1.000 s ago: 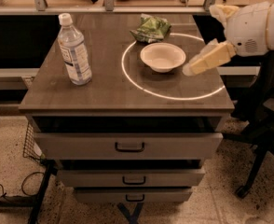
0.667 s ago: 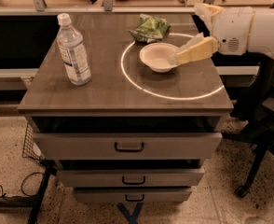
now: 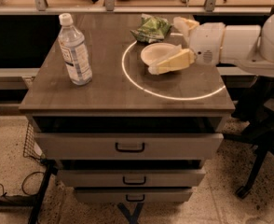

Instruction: Pick blue plastic bottle

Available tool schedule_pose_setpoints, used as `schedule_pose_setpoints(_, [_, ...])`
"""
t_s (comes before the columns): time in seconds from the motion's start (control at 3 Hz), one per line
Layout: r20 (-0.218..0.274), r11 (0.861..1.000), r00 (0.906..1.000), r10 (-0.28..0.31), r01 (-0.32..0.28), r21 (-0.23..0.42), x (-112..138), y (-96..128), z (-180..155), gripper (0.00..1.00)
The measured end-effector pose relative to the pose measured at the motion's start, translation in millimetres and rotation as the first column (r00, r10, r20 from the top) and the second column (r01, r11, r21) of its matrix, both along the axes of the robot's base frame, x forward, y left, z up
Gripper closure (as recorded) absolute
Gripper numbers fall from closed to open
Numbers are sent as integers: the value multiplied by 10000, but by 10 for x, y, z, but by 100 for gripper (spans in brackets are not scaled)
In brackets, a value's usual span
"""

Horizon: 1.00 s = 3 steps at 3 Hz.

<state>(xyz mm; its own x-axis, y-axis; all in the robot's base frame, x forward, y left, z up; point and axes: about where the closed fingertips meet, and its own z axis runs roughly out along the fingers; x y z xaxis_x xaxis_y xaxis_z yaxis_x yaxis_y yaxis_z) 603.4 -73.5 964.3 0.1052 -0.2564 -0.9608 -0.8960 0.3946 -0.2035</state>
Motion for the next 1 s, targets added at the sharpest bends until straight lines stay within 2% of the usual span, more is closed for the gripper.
schedule_pose_setpoints(0.33, [-416,9959,9986,335,-299,852,109,419,-337,0])
schedule_pose_setpoints(0.67, [-503,9890,9975,488,-413,1421,156,772,-501,0])
schedule_pose_setpoints(1.0, [-435,9847,9965,718,-639,1621,174,1054,-499,0])
